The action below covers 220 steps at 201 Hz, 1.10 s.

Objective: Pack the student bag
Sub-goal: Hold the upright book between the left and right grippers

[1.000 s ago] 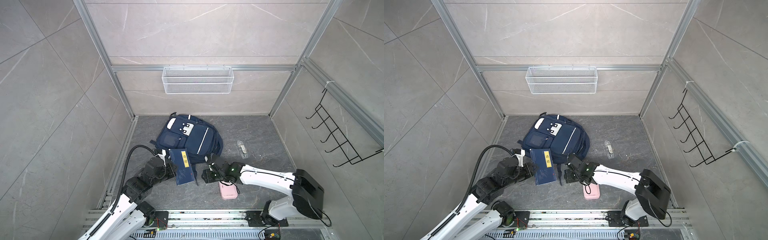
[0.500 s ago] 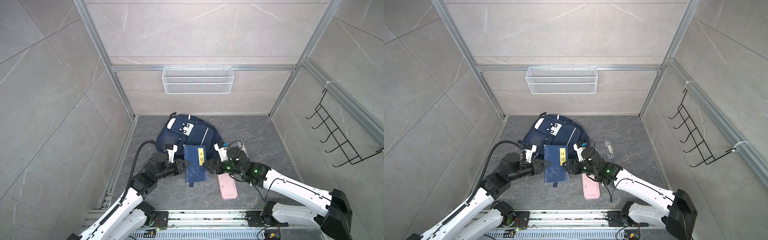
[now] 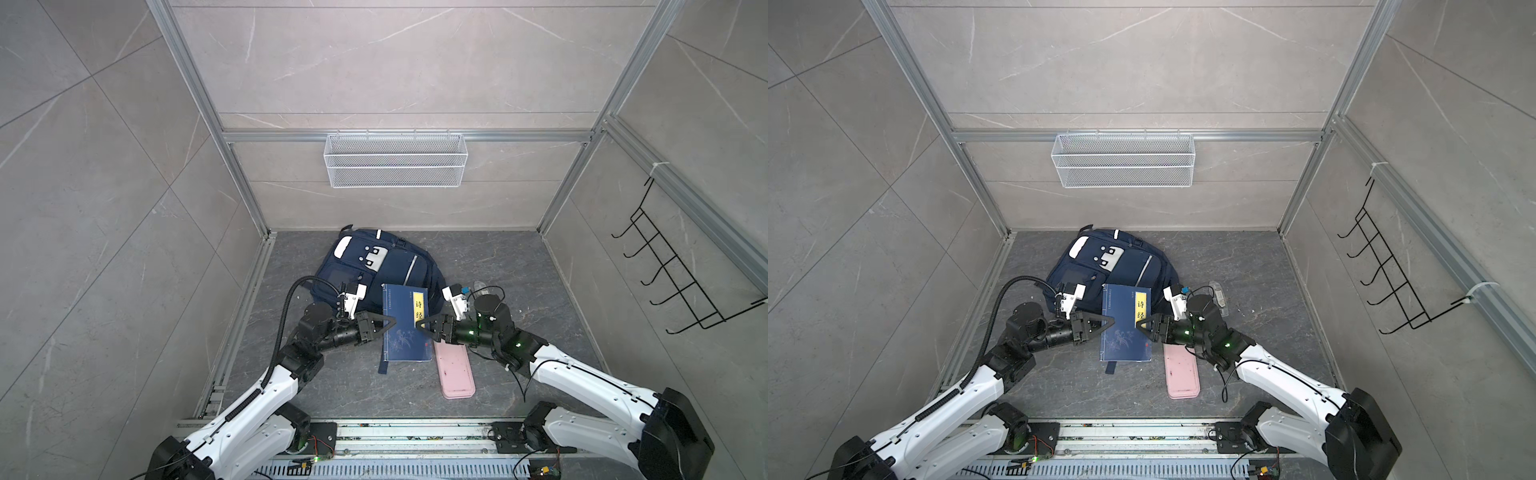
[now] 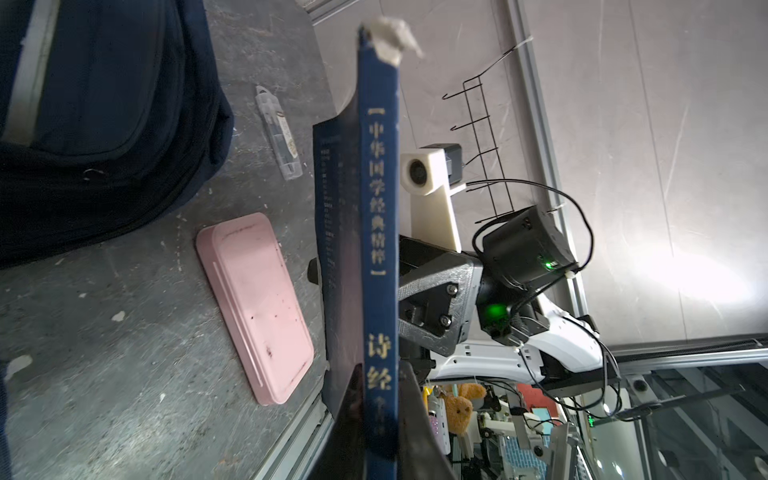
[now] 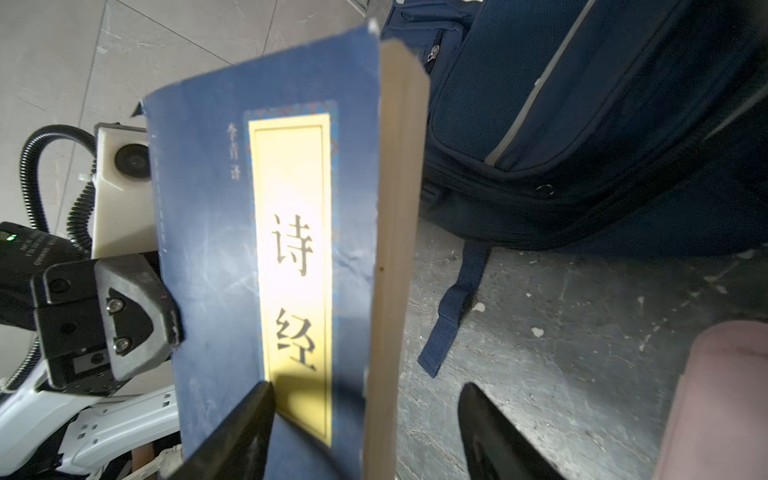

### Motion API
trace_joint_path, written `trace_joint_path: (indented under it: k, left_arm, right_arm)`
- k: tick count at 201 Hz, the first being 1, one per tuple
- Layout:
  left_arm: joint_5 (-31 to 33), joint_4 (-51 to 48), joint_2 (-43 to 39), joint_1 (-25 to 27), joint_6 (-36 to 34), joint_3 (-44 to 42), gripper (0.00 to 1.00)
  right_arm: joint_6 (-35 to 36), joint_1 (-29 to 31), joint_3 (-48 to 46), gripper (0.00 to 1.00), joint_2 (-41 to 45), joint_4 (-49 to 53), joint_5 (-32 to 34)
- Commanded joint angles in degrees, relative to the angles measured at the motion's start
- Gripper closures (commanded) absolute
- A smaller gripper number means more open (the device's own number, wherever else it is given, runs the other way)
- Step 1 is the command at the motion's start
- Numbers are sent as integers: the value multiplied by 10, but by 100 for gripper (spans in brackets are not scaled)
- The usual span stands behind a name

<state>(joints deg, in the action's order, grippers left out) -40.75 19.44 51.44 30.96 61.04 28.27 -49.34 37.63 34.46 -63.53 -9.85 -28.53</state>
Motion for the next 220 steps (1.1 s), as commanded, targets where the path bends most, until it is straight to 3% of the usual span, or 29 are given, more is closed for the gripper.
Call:
trace_joint_path:
  k: [1, 50, 118, 161, 220]
  left_arm:
    - [-38, 117, 4, -5, 34, 2, 100]
    - [-36, 137, 20, -16, 49, -10, 100]
    - [-39, 37, 3, -51, 14, -11, 100]
    - [-56, 46, 11, -51, 17, -12, 100]
    - [-68, 41, 11, -50, 14, -10, 99]
  right_arm:
    - [-59, -11, -24, 30, 1, -131, -79]
    - [-148, -19, -51, 39, -29, -307, -144]
    - [-133, -39, -45, 55, 9, -256, -144]
    - [-133, -40, -40, 65, -4, -254, -144]
    - [-137, -41, -41, 71, -19, -264, -141]
